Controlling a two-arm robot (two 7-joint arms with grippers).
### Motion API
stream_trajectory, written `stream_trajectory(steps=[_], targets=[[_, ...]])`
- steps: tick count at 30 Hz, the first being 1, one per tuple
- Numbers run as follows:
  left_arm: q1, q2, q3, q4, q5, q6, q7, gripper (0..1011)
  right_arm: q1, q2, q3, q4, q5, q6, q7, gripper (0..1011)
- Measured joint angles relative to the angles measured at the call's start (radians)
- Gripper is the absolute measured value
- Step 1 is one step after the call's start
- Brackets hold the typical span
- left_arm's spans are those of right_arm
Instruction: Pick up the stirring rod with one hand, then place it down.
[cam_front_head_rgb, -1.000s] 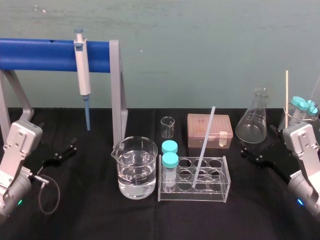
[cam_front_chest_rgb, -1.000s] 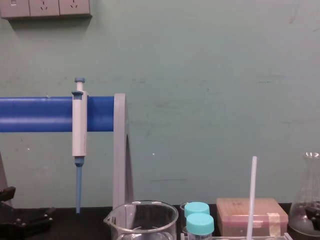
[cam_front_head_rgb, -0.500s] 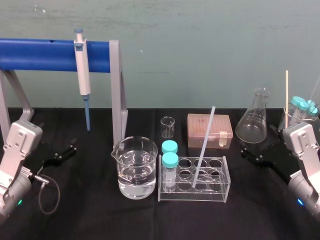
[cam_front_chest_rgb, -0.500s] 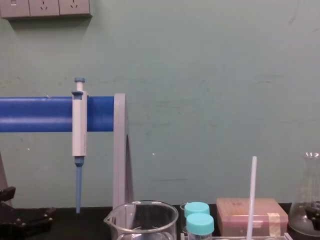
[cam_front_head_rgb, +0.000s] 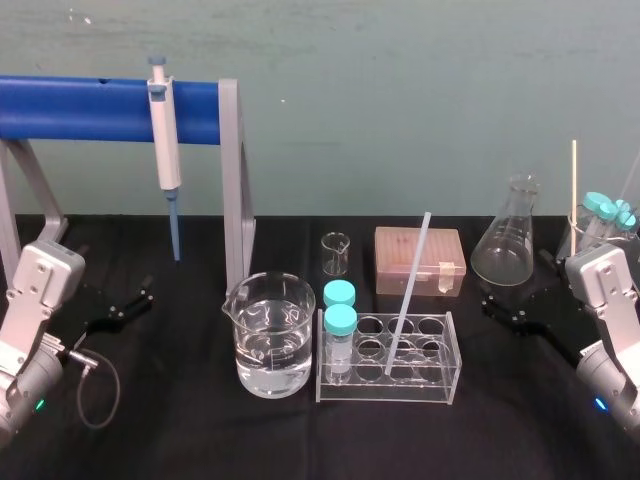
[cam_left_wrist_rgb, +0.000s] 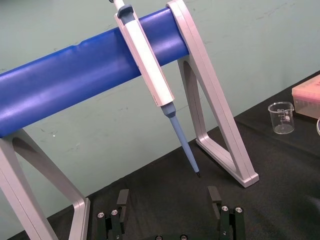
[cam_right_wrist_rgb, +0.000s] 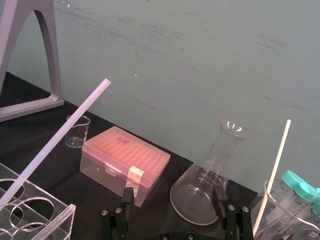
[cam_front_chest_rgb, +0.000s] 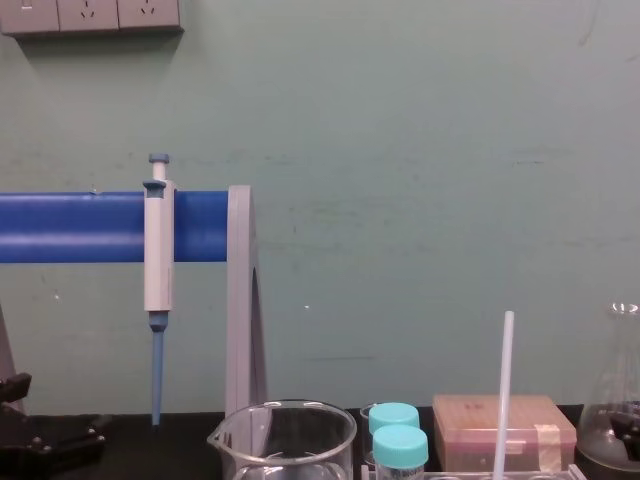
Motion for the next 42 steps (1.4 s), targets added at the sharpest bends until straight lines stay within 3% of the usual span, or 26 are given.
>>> stream_trajectory(steps=[10, 14, 17, 18, 19, 21, 25, 28, 30, 34, 42], targets=[[0.0, 0.0, 0.0, 0.0, 0.0, 0.0, 0.0, 1000, 0.0, -0.002, 0.005, 0.001, 0.0, 0.0, 0.005, 1003], [0.0, 0.0, 0.0, 0.0, 0.0, 0.0, 0.0, 1000, -0.002, -0.01, 0.03, -0.005, 0.04, 0.001, 0.04, 1003], [0.0, 0.0, 0.0, 0.0, 0.0, 0.0, 0.0, 1000, -0.005, -0.021, 0.062, -0.024, 0.109, 0.021, 0.085, 1003], [0.0, 0.0, 0.0, 0.0, 0.0, 0.0, 0.0, 1000, -0.006, -0.027, 0.077, -0.037, 0.145, 0.04, 0.108, 1003], [0.0, 0.0, 0.0, 0.0, 0.0, 0.0, 0.0, 1000, -0.006, -0.027, 0.077, -0.037, 0.145, 0.04, 0.108, 1003], [0.0, 0.0, 0.0, 0.0, 0.0, 0.0, 0.0, 1000, -0.006, -0.039, 0.098, -0.062, 0.214, 0.086, 0.158, 1003], [0.0, 0.0, 0.0, 0.0, 0.0, 0.0, 0.0, 1000, 0.001, -0.052, 0.115, -0.085, 0.294, 0.168, 0.214, 1003], [0.0, 0.0, 0.0, 0.0, 0.0, 0.0, 0.0, 1000, 0.021, -0.077, 0.131, -0.088, 0.382, 0.283, 0.268, 1003], [0.0, 0.0, 0.0, 0.0, 0.0, 0.0, 0.0, 1000, 0.037, -0.092, 0.134, -0.075, 0.409, 0.331, 0.287, 1003], [0.0, 0.0, 0.0, 0.0, 0.0, 0.0, 0.0, 1000, 0.065, -0.111, 0.125, -0.046, 0.416, 0.362, 0.308, 1003], [0.0, 0.0, 0.0, 0.0, 0.0, 0.0, 0.0, 1000, 0.119, -0.146, 0.095, 0.016, 0.405, 0.373, 0.342, 1003]])
